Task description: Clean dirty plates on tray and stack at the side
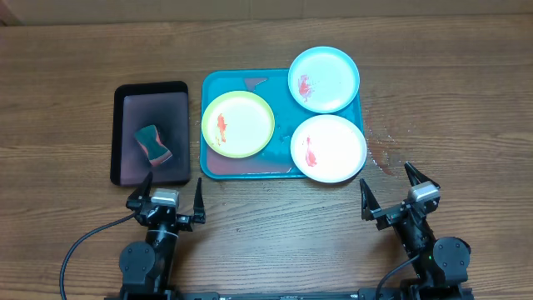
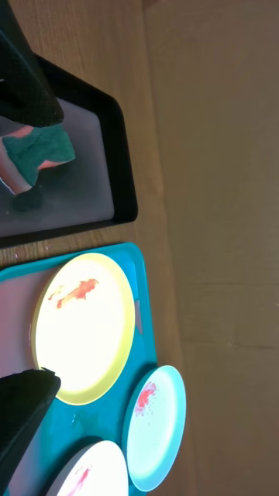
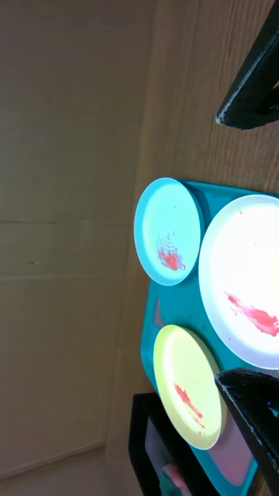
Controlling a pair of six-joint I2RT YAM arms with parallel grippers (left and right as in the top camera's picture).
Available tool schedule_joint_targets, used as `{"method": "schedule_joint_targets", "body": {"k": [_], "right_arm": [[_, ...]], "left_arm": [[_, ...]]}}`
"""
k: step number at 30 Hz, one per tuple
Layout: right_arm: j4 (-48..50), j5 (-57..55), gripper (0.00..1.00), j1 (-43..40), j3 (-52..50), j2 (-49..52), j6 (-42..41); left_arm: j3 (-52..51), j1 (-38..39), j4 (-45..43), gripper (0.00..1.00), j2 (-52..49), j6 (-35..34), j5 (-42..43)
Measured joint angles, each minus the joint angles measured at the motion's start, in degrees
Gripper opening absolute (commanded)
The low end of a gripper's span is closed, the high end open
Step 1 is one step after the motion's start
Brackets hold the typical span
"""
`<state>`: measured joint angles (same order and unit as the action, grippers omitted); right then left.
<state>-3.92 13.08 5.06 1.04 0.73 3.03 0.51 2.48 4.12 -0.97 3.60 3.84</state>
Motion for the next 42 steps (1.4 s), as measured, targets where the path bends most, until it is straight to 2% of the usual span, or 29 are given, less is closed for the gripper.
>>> {"method": "schedule_joint_targets", "body": {"k": [23,27,37,42], "right_arm": [[0.0,-0.4,1.0,0.0,0.0,0.0,0.0],[2.3,-0.4,1.0,0.0,0.0,0.0,-1.2],[3.5,0.9,1.0,0.0,0.0,0.0,-5.7],[3.2,1.9,1.0,0.0,1.0,0.0,-6.1]], "left_arm": [[0.0,0.0,0.0,1.0,0.0,0.0,-0.2],[0.0,0.0,-0.2,1.0,0.0,-0.1,-0.7],[0.4,0.0,-0.7,1.0,0.0,-7.5,1.2],[7.5,0.0,3.7,1.0,0.0,-9.7,0.4]]}}
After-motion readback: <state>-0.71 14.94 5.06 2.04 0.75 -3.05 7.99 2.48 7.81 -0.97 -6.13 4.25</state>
